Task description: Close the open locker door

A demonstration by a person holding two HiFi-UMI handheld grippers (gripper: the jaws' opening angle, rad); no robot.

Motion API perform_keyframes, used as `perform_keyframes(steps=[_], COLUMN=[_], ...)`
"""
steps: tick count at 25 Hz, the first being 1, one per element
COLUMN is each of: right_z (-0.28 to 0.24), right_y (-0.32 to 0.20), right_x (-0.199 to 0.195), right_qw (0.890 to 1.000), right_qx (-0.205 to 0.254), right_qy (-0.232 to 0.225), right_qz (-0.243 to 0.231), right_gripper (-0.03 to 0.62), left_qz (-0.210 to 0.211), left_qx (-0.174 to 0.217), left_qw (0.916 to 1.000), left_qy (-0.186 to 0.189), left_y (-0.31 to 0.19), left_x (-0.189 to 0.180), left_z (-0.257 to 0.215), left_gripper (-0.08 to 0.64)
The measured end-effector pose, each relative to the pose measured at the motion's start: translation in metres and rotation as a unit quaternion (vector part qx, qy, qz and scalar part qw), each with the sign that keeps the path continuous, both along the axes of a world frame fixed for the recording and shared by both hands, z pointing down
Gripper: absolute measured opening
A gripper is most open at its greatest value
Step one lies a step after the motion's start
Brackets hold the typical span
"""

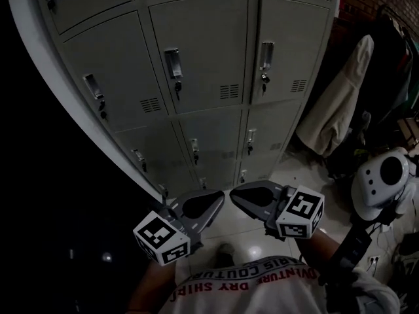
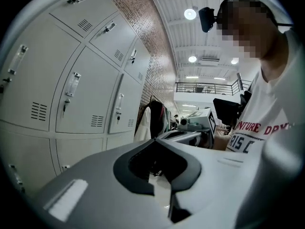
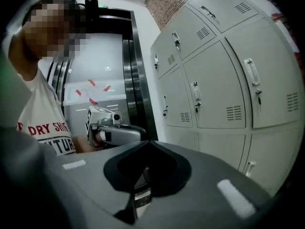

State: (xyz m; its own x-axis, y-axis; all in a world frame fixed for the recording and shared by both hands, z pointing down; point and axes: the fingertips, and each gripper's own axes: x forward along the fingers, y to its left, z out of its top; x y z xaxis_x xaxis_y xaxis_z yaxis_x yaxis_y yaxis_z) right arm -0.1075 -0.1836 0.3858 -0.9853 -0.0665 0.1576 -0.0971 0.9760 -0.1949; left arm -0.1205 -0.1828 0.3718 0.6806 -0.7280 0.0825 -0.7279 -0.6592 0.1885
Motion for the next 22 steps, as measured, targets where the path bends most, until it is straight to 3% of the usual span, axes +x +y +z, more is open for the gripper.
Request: perform_keyframes(steps=[4, 11, 22], right_z=[0.006, 0.003, -0.009], right_y=[0.063, 0.161, 0.214], right_x=[0.049, 0.113, 0.145], right_qw=[0.999, 1.000, 1.000], right_qx=[-0.035, -0.023, -0.023], right_qy=[-0.006, 0.003, -0.010], right_qz=[0.007, 0.003, 0.007], right_gripper=[-0.003, -0.003, -0.003], left_qz=[-0.006, -0.007, 0.006], left_qx=[-0.008, -0.010, -0.011], left_qw=[0.9999, 0.9999, 0.9999], left_qy=[0.004, 0.003, -0.010], left_y=[0.061, 0.160, 0.215], left_x=[0.039, 0.095, 0.130], left_z=[0.003, 0.002, -0.007], left_gripper=[0.005, 0.005, 0.005])
